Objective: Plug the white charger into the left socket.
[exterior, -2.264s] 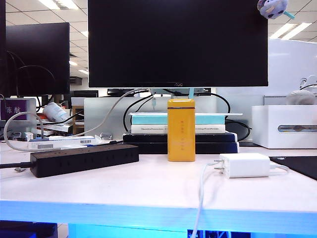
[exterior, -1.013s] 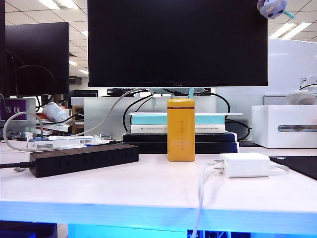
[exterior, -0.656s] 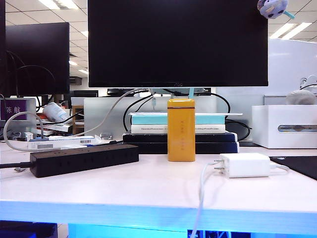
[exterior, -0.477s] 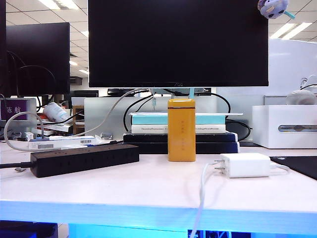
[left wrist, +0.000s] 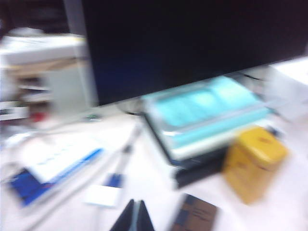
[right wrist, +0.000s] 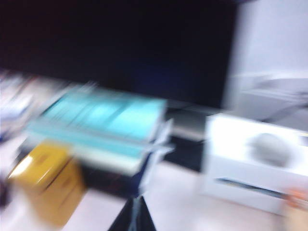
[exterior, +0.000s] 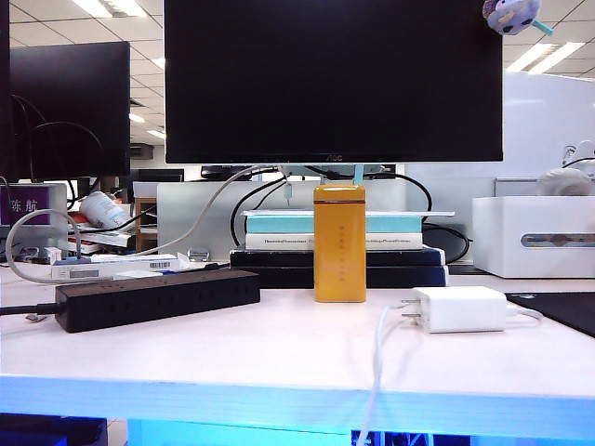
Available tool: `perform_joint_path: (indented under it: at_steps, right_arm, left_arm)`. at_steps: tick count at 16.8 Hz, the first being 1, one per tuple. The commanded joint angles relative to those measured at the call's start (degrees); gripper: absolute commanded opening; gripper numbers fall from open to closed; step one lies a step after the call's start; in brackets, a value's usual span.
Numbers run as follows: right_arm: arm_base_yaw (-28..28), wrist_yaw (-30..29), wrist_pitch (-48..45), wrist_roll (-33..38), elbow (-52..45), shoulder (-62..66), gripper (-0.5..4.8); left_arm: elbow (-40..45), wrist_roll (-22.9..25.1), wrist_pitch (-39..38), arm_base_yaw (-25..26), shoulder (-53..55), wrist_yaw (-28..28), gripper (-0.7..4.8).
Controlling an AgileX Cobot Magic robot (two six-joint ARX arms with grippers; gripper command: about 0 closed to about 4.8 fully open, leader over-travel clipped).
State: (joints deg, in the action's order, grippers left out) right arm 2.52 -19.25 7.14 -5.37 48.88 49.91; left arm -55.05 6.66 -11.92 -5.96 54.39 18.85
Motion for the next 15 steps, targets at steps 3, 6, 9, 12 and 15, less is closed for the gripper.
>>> perform_joint_path:
  at_steps: [3,6,9,12,15]
  right_arm:
    - [-6.5,-2.8,8.9,-21.4,3.7,8.9,-0.01]
    - [-13.7,5.6,16.3,-33.3,4.0,13.9,-0.01]
    - [-16.1,5.4,18.4,-33.9,4.0,16.8,0.0]
    - [-16.6,5.4,21.6,-34.5,4.0,19.5,0.0]
    - [-16.6,5.5,27.3,-41.1,4.0,22.2,1.76]
  left_arm:
    - [-0.3,0.2,0.4,0.0,0.0,1.8,-0.04]
    - [-0.3,0.2,1.3,0.0,0.0,1.9,-0.04]
    - [-0.3,0.2,1.8,0.0,0.0,1.8,-0.04]
    - [-0.3,0.2,1.8,0.0,0.1,1.8,-0.04]
    - [-0.3,0.2,1.8,0.0,0.0,1.8,-0.04]
